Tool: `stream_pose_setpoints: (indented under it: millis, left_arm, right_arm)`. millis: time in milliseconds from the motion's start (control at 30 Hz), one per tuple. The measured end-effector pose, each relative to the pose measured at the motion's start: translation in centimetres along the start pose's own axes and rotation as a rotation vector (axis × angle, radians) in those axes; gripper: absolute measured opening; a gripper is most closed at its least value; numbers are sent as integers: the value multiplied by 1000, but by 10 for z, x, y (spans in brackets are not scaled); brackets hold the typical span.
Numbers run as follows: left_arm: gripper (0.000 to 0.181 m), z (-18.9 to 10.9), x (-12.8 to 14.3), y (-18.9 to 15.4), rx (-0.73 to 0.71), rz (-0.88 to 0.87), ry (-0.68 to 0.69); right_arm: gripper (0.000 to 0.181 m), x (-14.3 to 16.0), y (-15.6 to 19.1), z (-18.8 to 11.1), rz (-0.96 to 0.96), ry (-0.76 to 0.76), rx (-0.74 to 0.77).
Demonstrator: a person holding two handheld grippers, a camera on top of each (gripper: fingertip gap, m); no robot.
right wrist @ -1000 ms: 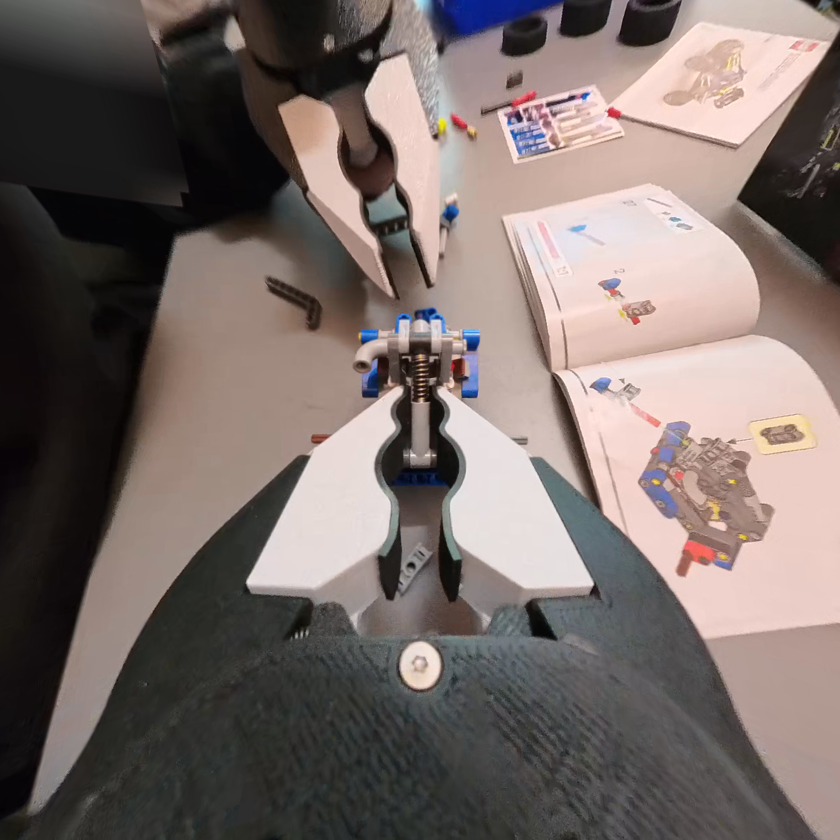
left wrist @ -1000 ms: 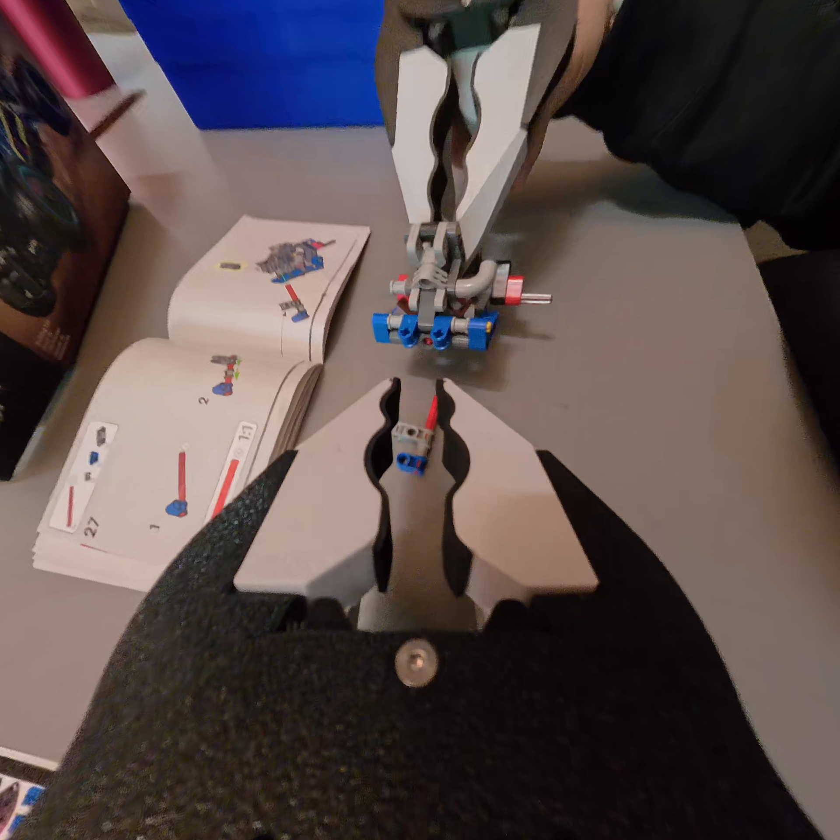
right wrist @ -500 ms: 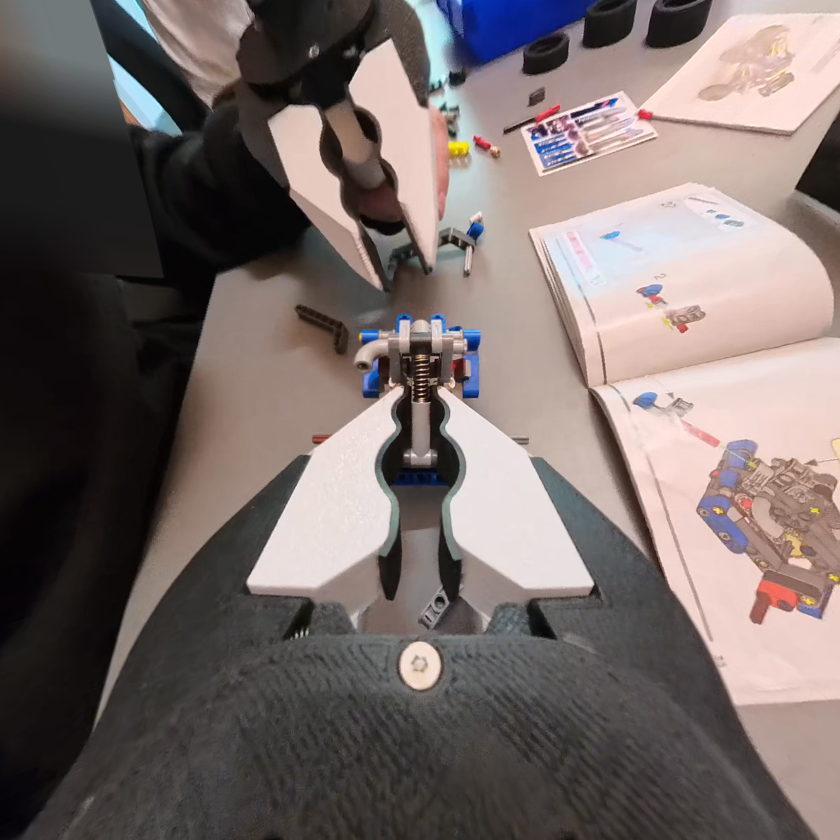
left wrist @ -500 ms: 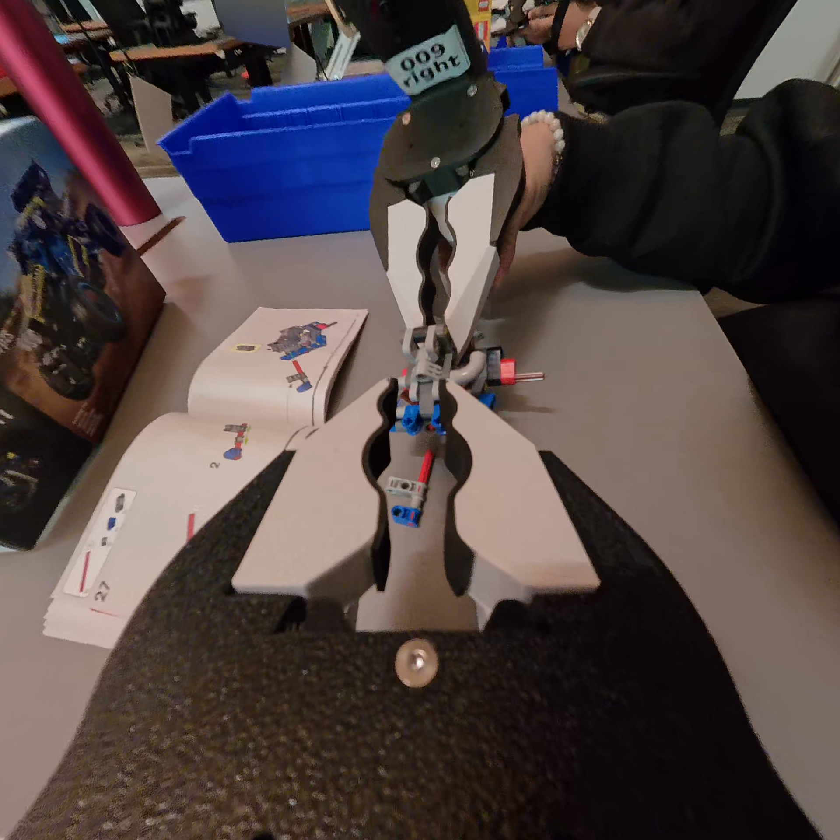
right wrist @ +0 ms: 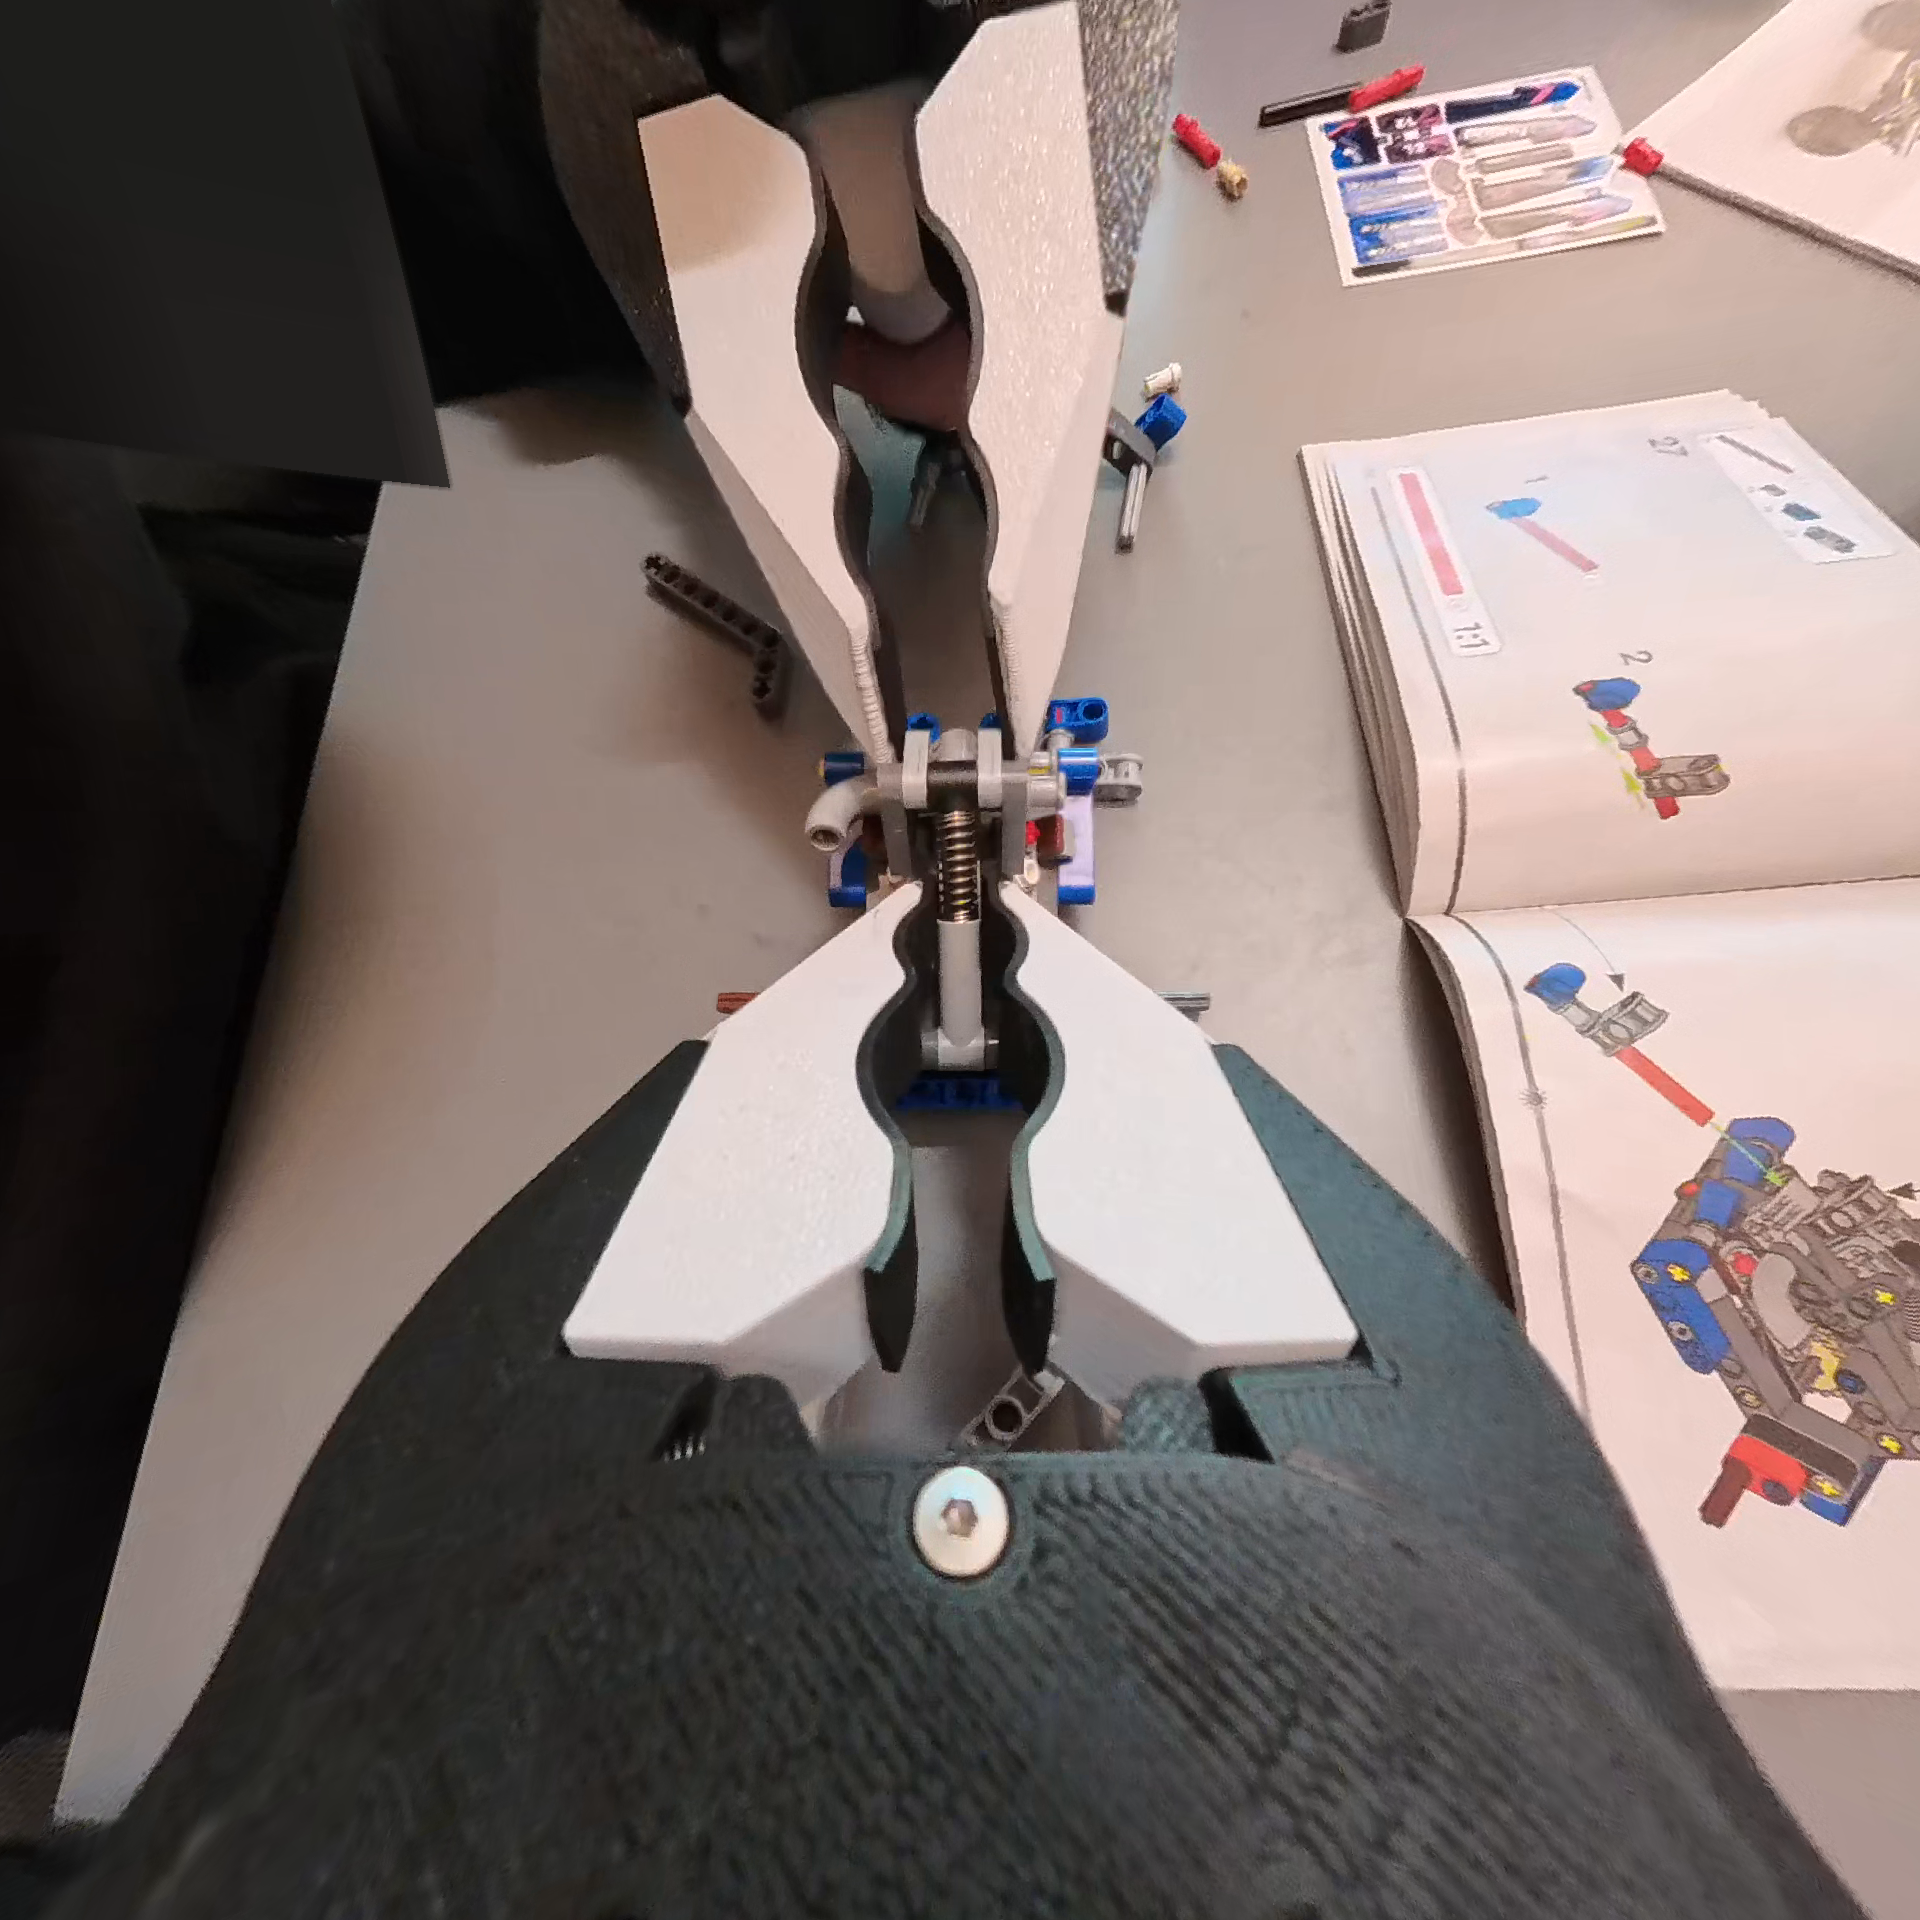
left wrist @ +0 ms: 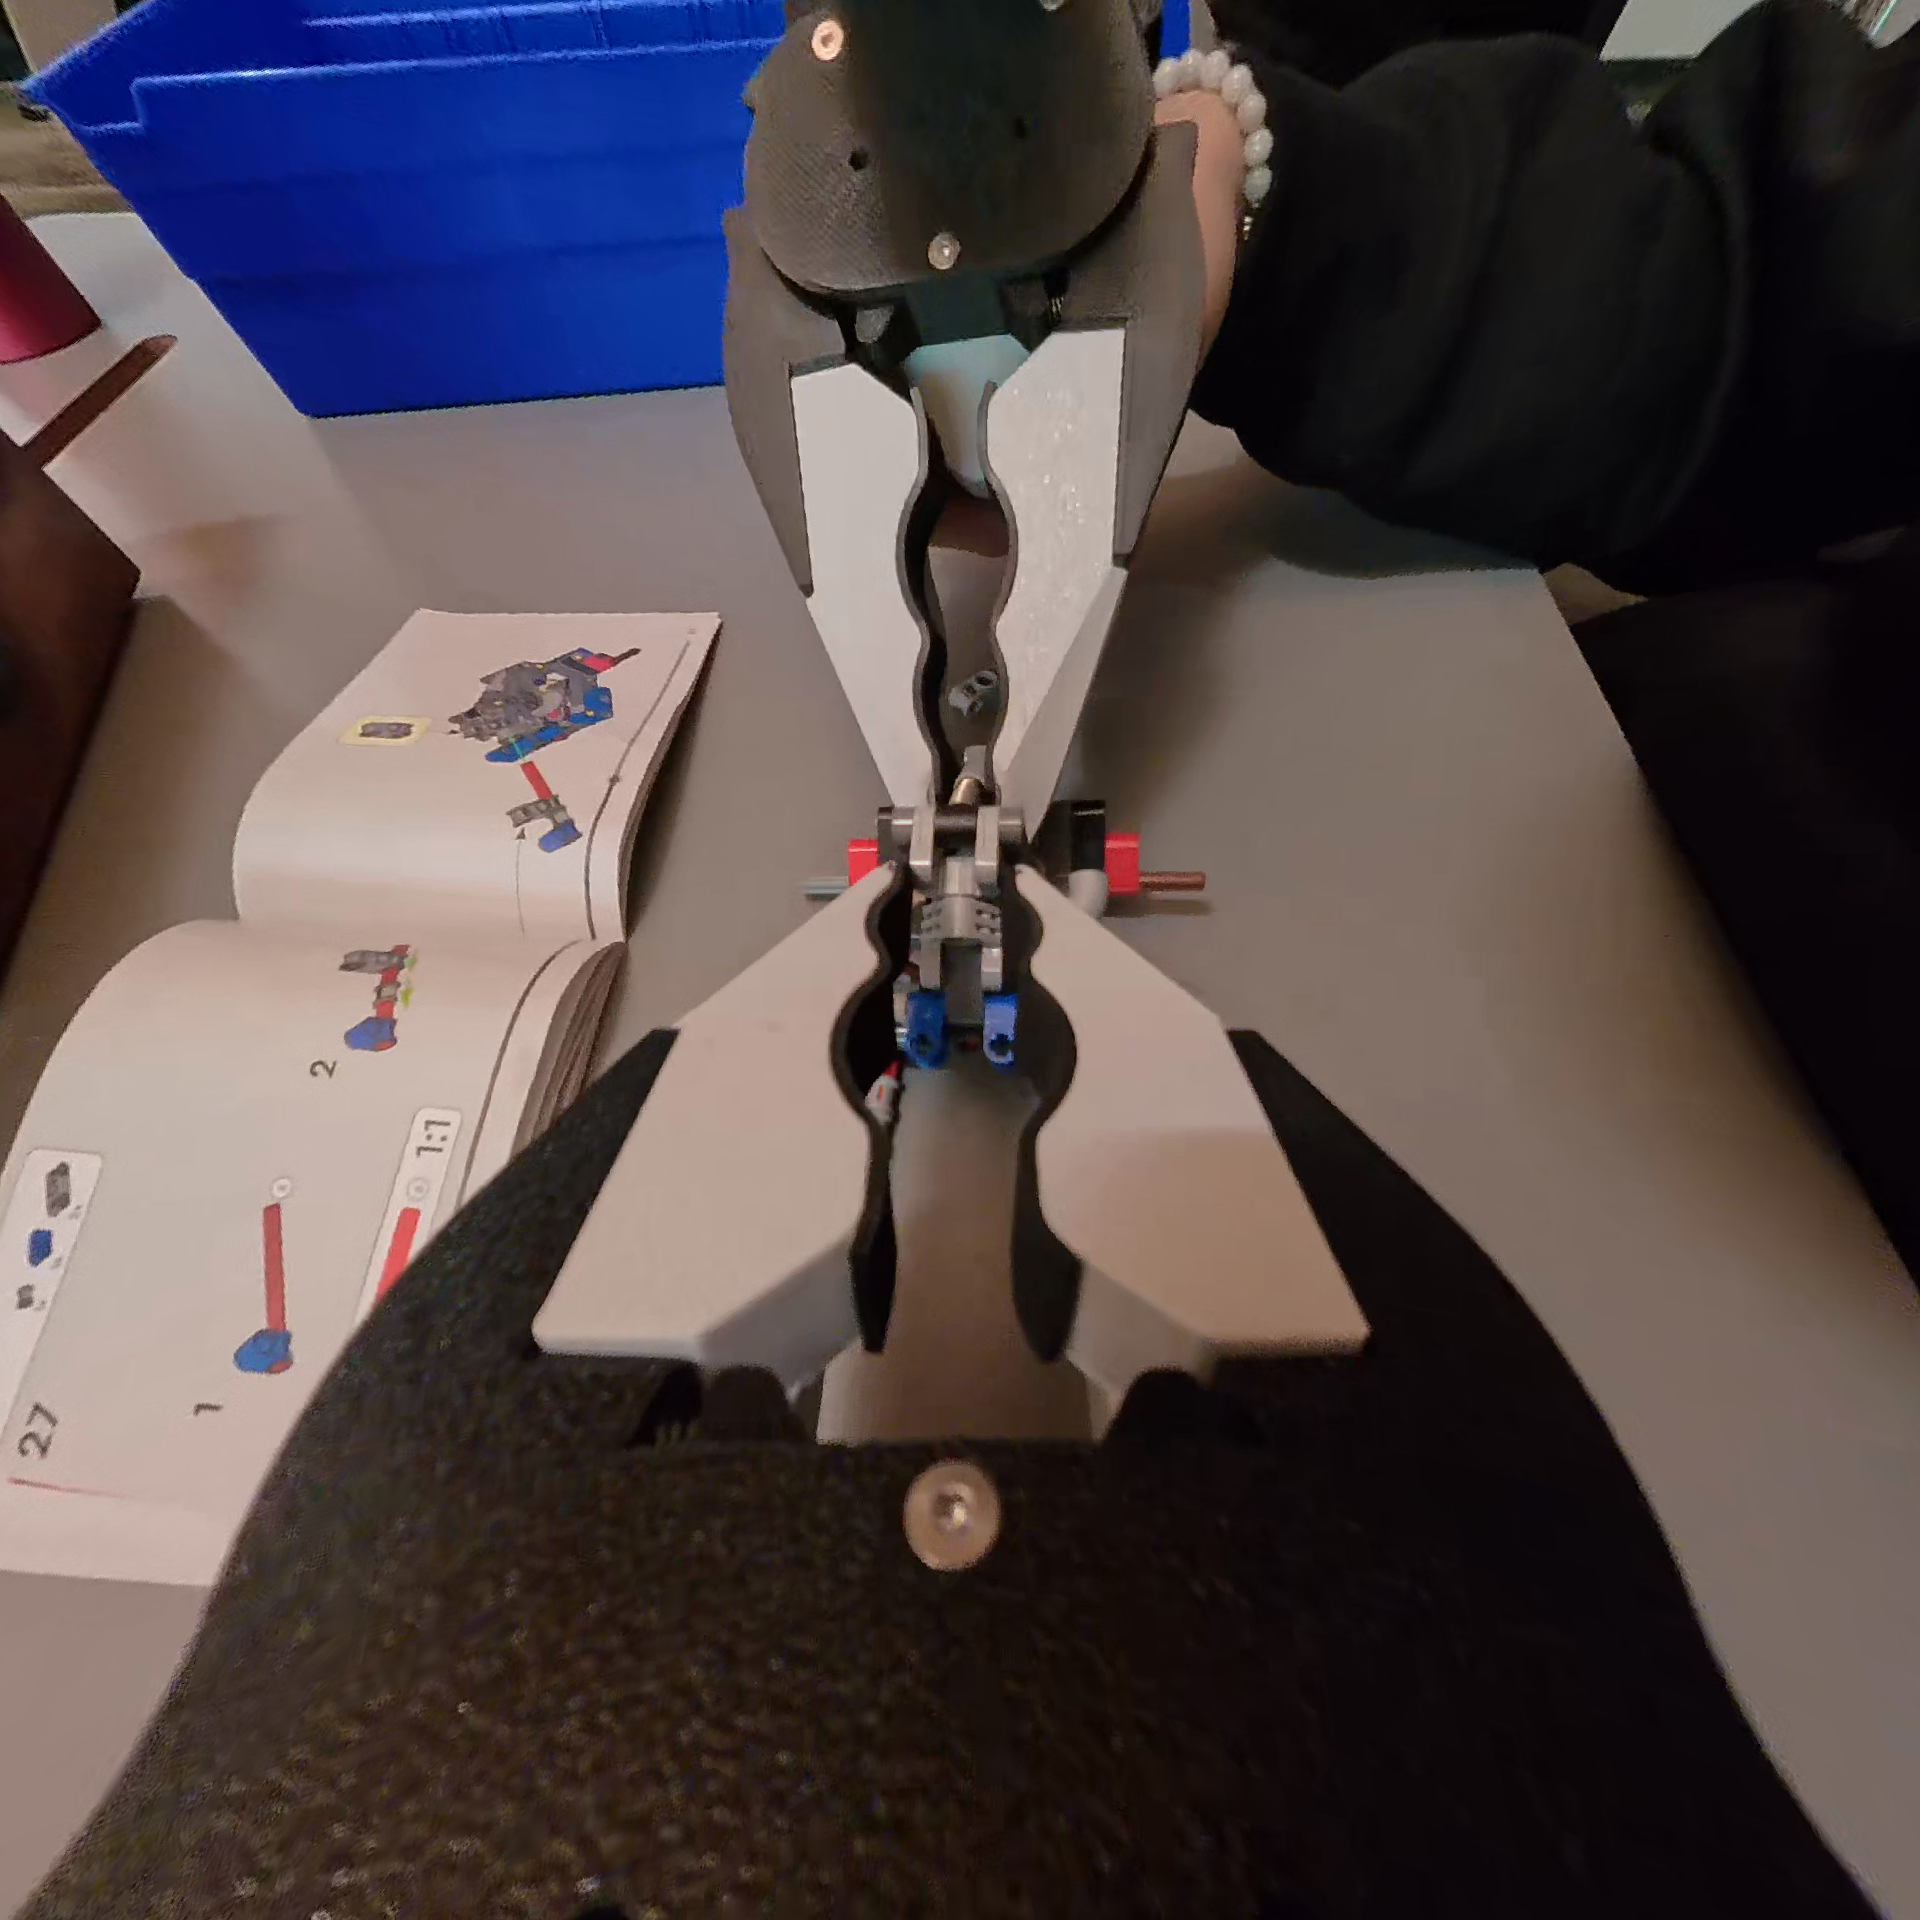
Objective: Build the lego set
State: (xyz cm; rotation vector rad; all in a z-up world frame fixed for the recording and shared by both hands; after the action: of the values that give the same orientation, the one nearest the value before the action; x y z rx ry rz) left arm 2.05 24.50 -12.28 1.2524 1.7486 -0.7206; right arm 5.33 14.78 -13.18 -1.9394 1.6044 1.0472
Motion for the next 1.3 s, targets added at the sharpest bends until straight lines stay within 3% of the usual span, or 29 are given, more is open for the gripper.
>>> stream_pose_setpoints:
  millis: [267, 467, 633, 733, 867, 1300]
  left_arm:
    - [14, -3, -4, -3, -83, 156, 156]
    - [13, 0, -3, -3, -90, 118, 141]
    - [13, -1, -4, 0, -95, 101, 105]
    - [13, 2, -3, -1, -90, 96, 84]
    - [13, 6, -2, -1, -92, 103, 63]
    - [17, 7, 9, 0, -50, 77, 77]
  right_arm:
    - [6, -6, 4, 5, -85, 103, 114]
    - [6, -6, 4, 2, -121, 135, 145]
    - [42, -13, 5, -6, -133, 35, 139]
    - [49, -19, 4, -3, -172, 8, 154]
    - [23, -19, 3, -2, -198, 4, 118]
    - [22, -12, 2, -2, -202, -53, 94]
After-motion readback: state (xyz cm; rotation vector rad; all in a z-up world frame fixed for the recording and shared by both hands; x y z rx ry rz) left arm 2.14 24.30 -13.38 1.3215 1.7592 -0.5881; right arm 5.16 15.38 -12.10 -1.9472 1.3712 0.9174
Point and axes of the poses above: each gripper's, where its closed fingertips meet, z out along the fingers, x out of its underside, y = z × x across the jaws, the point moved 6 cm from there along -z, back along the fingers, and after that the axes turned 2 degrees about y, right-handed, at the moved point
